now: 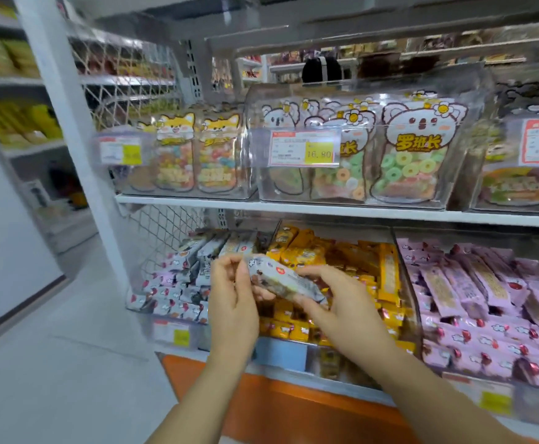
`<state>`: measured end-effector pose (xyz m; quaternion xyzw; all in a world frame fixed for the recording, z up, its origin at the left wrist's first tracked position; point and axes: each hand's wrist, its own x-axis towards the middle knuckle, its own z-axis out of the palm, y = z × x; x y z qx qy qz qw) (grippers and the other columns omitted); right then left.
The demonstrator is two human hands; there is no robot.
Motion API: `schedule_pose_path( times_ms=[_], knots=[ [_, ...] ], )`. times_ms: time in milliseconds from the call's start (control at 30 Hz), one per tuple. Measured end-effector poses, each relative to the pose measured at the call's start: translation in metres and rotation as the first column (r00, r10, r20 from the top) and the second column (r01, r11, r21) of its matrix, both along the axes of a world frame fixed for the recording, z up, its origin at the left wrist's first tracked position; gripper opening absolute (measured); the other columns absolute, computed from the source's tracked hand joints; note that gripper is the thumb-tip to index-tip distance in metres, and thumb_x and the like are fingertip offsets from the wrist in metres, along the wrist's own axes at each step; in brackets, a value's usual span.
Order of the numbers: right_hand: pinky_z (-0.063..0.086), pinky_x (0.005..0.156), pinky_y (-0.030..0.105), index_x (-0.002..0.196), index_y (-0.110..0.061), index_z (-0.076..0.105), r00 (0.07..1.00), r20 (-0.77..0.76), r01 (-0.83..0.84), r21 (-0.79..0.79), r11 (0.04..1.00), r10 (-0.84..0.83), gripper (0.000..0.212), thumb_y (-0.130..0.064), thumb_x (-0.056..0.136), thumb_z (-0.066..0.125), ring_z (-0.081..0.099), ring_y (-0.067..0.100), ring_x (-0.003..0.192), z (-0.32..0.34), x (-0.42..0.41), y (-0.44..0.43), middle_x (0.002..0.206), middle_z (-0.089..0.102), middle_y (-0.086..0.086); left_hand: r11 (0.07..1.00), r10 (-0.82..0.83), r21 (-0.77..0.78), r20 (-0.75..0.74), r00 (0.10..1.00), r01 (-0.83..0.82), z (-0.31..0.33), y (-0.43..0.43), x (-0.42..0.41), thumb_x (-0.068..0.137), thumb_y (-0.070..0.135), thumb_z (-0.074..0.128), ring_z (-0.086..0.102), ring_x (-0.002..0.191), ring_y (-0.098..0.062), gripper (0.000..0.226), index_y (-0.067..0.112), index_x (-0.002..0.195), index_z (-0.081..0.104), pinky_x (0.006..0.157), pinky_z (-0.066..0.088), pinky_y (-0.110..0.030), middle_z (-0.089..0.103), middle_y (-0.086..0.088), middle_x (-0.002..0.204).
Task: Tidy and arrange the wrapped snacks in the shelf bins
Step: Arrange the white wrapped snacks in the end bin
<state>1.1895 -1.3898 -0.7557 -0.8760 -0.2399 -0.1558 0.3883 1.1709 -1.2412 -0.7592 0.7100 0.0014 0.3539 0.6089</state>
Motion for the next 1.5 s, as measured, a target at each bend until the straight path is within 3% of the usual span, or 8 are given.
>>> schedule_pose_path(
  times_ms=[100, 200, 433, 633, 967, 1133, 1267, 1500],
  knots=[
    [0.036, 0.074, 0.003, 0.115, -0.028, 0.059, 1.000, -0.002, -0.023, -0.019, 1.000, 0.023, 0.030, -0.028, 0.086, 0.065, 0.048, -0.004, 0.095, 0.001, 0.003, 0.029, 0.111, 0.058, -0.019, 0.998, 0.059, -0.018, -0.029, 0.998, -0.059, -0.012, 0.030, 0.000, 0.099, 0.021, 0.041, 0.066, 0.075, -0.013, 0.019, 0.037, 0.105, 0.047, 0.070, 0.054, -0.029, 0.059, 0.011, 0.100],
    [0.037, 0.082, 0.010, 0.113, -0.029, 0.058, 0.999, -0.012, -0.031, -0.055, 0.998, 0.031, 0.027, -0.032, 0.087, 0.064, 0.048, -0.003, 0.100, 0.001, 0.008, 0.056, 0.111, 0.058, -0.019, 0.993, 0.119, -0.013, -0.105, 0.987, -0.121, -0.026, 0.057, -0.003, 0.098, 0.017, 0.046, 0.064, 0.080, -0.001, 0.026, 0.040, 0.109, 0.050, 0.069, 0.053, -0.020, 0.060, 0.028, 0.099],
    [0.038, 0.102, 0.036, 0.108, -0.025, 0.061, 0.998, 0.015, -0.059, -0.172, 0.983, 0.063, 0.024, -0.034, 0.087, 0.064, 0.055, 0.009, 0.109, -0.004, 0.029, 0.115, 0.113, 0.063, -0.011, 0.950, 0.285, 0.192, -0.214, 0.934, -0.246, -0.049, 0.123, -0.001, 0.095, 0.008, 0.049, 0.056, 0.095, 0.002, 0.034, 0.038, 0.110, 0.053, 0.081, 0.044, -0.016, 0.053, 0.010, 0.117],
    [0.043, 0.095, 0.045, 0.096, -0.027, 0.057, 0.992, 0.080, 0.093, 0.018, 0.995, -0.095, 0.015, -0.028, 0.085, 0.067, 0.055, 0.011, 0.100, -0.003, 0.049, 0.138, 0.095, 0.054, -0.018, 0.866, 0.318, 0.459, -0.202, 0.926, -0.198, -0.058, 0.144, 0.010, 0.093, 0.007, 0.050, 0.044, 0.110, -0.001, 0.030, 0.021, 0.118, 0.062, 0.097, 0.034, -0.019, 0.053, 0.008, 0.120],
    [0.035, 0.097, 0.040, 0.115, -0.023, 0.061, 0.959, 0.015, 0.282, -0.085, 0.956, -0.281, 0.030, -0.038, 0.089, 0.060, 0.053, 0.026, 0.103, 0.001, 0.083, 0.159, 0.101, 0.061, 0.006, 0.794, 0.330, 0.600, -0.289, 0.899, -0.098, -0.067, 0.139, 0.020, 0.091, 0.012, 0.052, 0.039, 0.123, -0.014, 0.034, 0.027, 0.120, 0.064, 0.108, 0.026, -0.031, 0.052, 0.009, 0.130],
    [0.022, 0.081, 0.028, 0.115, -0.026, 0.063, 0.946, 0.236, 0.255, -0.131, 0.958, -0.220, 0.030, -0.029, 0.085, 0.065, 0.052, 0.020, 0.105, -0.012, 0.070, 0.145, 0.111, 0.058, -0.002, 0.745, 0.334, 0.661, -0.259, 0.906, -0.086, -0.067, 0.135, 0.018, 0.091, 0.014, 0.055, 0.041, 0.123, -0.015, 0.033, 0.028, 0.118, 0.065, 0.106, 0.024, -0.030, 0.053, 0.008, 0.129],
    [0.022, 0.077, 0.028, 0.091, -0.023, 0.072, 0.909, 0.402, 0.210, -0.208, 0.955, -0.113, 0.013, -0.021, 0.078, 0.073, 0.060, 0.020, 0.088, -0.017, 0.058, 0.133, 0.097, 0.064, -0.005, 0.709, 0.315, 0.700, -0.210, 0.926, -0.083, -0.070, 0.129, 0.017, 0.087, 0.022, 0.054, 0.049, 0.119, -0.023, 0.026, 0.028, 0.108, 0.069, 0.103, 0.034, -0.048, 0.060, 0.006, 0.120],
    [0.029, 0.080, 0.030, 0.093, -0.021, 0.072, 0.890, 0.452, 0.164, -0.195, 0.967, -0.060, 0.016, -0.015, 0.079, 0.073, 0.060, 0.019, 0.088, -0.017, 0.049, 0.124, 0.102, 0.064, -0.003, 0.613, 0.315, 0.781, -0.379, 0.870, 0.118, -0.066, 0.114, 0.014, 0.099, 0.042, 0.037, 0.012, 0.142, -0.014, 0.040, 0.041, 0.138, 0.040, 0.116, 0.005, -0.049, 0.029, 0.017, 0.149]
  ],
)
